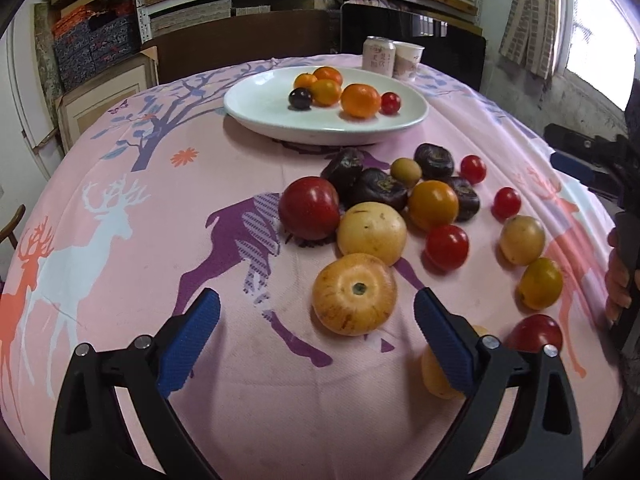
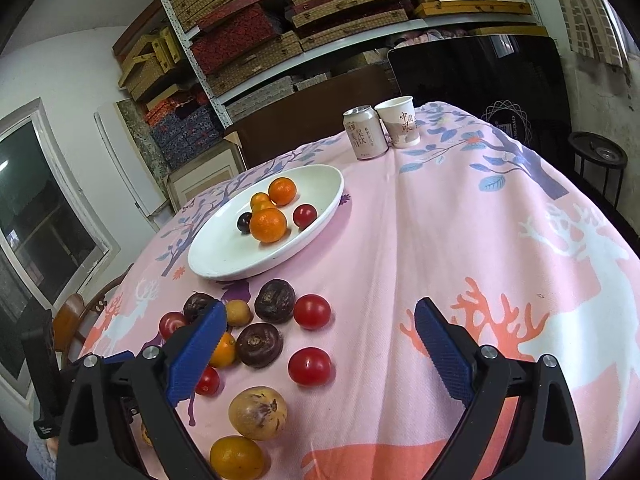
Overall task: Organize fruits
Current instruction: 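Move the left gripper toward the large pale yellow fruit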
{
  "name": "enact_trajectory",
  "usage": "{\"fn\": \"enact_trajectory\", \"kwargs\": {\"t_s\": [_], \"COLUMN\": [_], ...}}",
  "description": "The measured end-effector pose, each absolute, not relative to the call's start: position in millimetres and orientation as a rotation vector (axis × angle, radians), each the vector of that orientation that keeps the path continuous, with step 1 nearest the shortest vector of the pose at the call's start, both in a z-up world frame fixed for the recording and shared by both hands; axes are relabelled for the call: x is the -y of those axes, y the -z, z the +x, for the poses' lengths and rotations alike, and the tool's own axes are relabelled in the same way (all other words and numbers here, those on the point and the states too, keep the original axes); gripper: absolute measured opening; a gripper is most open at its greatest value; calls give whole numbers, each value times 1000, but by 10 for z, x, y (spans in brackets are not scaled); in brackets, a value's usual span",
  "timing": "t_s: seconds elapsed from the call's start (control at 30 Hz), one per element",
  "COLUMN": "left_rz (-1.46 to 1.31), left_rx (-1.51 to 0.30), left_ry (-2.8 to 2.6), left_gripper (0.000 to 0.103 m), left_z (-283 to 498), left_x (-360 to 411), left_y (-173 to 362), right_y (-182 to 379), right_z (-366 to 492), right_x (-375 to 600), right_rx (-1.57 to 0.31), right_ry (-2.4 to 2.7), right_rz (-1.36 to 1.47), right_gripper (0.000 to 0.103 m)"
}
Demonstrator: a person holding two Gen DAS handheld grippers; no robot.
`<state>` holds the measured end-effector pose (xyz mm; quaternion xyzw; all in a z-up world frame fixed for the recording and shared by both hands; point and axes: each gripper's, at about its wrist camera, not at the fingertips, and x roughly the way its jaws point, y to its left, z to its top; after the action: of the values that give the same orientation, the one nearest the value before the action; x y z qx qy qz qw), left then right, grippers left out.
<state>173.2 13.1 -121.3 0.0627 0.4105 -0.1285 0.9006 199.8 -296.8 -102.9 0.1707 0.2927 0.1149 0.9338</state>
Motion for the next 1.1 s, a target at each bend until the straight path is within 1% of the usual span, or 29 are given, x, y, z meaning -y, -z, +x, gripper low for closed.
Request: {"fn": "enact_trajectory", "kwargs": {"t_s": [0.13,0.3,0.33,0.43,0.53,0.63,0.7,0.8,0.97,1.1], "left_rz": [46,65,58,3,57,-16,-104,-115,88,180], "left_rx": [-875,-733,-729,-769,-740,-830,-823,-759,-802,-872], "left_ry": [243,38,17,120,-4,-91,-35,118,250,211], "left_gripper": [98,99,99,99,99,99,98,99,99,99], "left_z": [1815,1703,1699,1716,1733,1867,1849,1725,1674,1745], "left_x": [-284,-551,-588,-614,-667,-872,-977,-838,-290,-112], "left_y": [1230,1066,1052,1062,1040,1163,1119,1001,1098,1252], "right_y": [1038,1050,1051,1053,1054,1057,1061,1060,1071,1079], "right_z": [2007,2016,2026,2024,2022,2022,2025,2025,2036,2046], "right_x": [2945,2956,2958,2972,2978,2970,2964,2958,2959,2957], "right_rx": [-608,-615,-615,-615,-616,-619,-623,-623,-634,-642], "right_ry": [-236,-235,-236,-240,-241,-245,-248,-248,-242,-240], "right_rz": [343,352,356,363,365,367,366,366,370,368], "right_gripper": [96,96,96,96,96,96,96,96,97,97]}}
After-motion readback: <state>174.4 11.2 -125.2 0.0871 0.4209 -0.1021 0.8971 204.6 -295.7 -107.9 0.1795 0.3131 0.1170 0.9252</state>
